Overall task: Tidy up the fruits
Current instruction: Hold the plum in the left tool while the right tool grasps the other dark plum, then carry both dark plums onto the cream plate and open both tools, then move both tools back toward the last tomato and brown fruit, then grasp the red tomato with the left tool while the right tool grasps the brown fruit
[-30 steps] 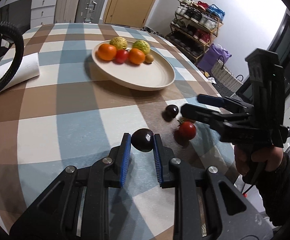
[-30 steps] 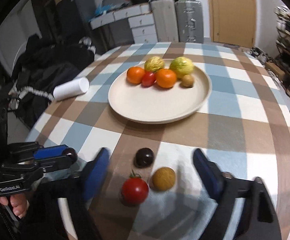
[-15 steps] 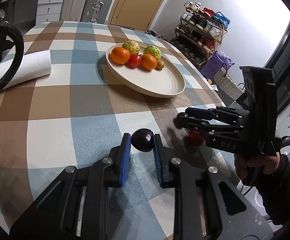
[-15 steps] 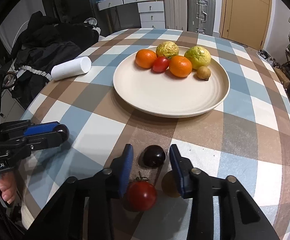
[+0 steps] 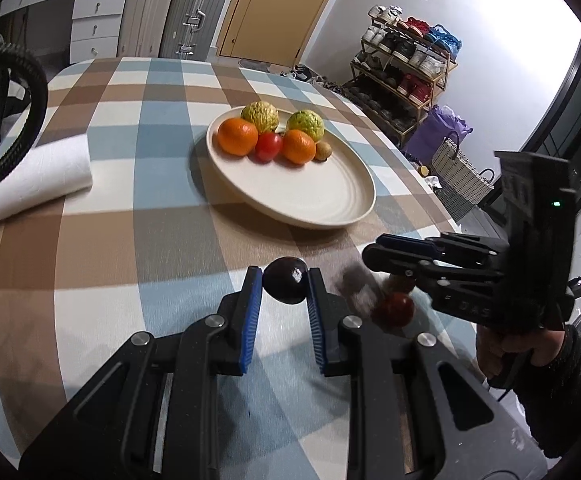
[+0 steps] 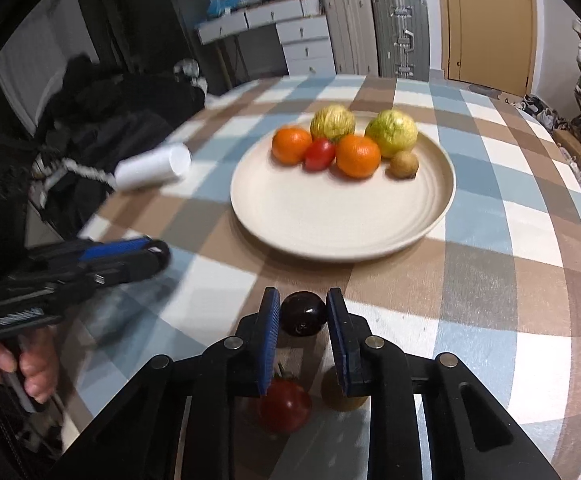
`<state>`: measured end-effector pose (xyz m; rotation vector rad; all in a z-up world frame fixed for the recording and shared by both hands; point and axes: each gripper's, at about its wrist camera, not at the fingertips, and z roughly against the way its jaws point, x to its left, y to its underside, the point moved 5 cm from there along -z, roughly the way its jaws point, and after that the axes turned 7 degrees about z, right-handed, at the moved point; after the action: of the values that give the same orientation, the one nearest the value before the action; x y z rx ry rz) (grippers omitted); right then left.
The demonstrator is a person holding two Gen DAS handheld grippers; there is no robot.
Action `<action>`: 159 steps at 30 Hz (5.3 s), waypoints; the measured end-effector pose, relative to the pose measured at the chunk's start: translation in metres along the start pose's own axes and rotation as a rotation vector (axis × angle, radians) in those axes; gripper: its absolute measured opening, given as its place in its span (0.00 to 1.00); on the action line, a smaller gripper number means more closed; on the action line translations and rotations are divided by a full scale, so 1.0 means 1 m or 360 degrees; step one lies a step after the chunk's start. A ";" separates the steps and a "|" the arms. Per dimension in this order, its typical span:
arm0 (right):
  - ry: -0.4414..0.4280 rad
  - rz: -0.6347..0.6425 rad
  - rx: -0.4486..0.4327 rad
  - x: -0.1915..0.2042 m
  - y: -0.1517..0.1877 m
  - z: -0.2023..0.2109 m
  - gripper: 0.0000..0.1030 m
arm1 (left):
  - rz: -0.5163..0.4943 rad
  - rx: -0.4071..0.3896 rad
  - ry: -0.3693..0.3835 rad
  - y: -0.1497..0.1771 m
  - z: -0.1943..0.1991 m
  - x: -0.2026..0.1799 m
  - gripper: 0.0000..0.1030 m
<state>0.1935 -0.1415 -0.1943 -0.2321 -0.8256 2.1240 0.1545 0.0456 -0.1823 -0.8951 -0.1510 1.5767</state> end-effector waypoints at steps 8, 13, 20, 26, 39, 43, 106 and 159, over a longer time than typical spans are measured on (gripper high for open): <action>-0.0077 -0.0083 -0.0200 -0.018 -0.029 0.019 0.24 | -0.0014 -0.0023 -0.0018 -0.037 -0.021 -0.006 0.19; -0.0137 -0.0089 -0.0209 -0.023 -0.048 0.007 0.24 | -0.0005 -0.0044 -0.0022 -0.063 -0.036 -0.004 0.19; -0.0205 -0.0013 -0.0175 -0.016 -0.073 -0.026 0.24 | 0.0046 -0.0008 -0.0002 -0.091 -0.065 0.008 0.19; -0.0256 -0.0073 -0.0130 -0.022 -0.091 -0.052 0.24 | 0.0060 0.0019 -0.0003 -0.102 -0.085 0.018 0.19; -0.0282 -0.0182 -0.0046 -0.028 -0.099 -0.084 0.24 | 0.0084 0.0022 0.0001 -0.107 -0.102 0.030 0.19; -0.0261 -0.0181 -0.0063 -0.029 -0.103 -0.082 0.31 | 0.0096 0.0015 0.0005 -0.108 -0.102 0.029 0.19; 0.0238 -0.0374 -0.0480 -0.034 0.077 0.110 1.00 | -0.0204 0.0005 -0.0109 0.030 -0.014 -0.089 0.99; 0.0139 -0.0335 -0.0242 -0.025 0.059 0.044 1.00 | -0.0241 0.0041 0.0067 0.021 -0.012 -0.054 0.27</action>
<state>0.1533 -0.2077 -0.2010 -0.3018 -0.9192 1.8450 0.1422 -0.0121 -0.1788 -0.8755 -0.1645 1.4157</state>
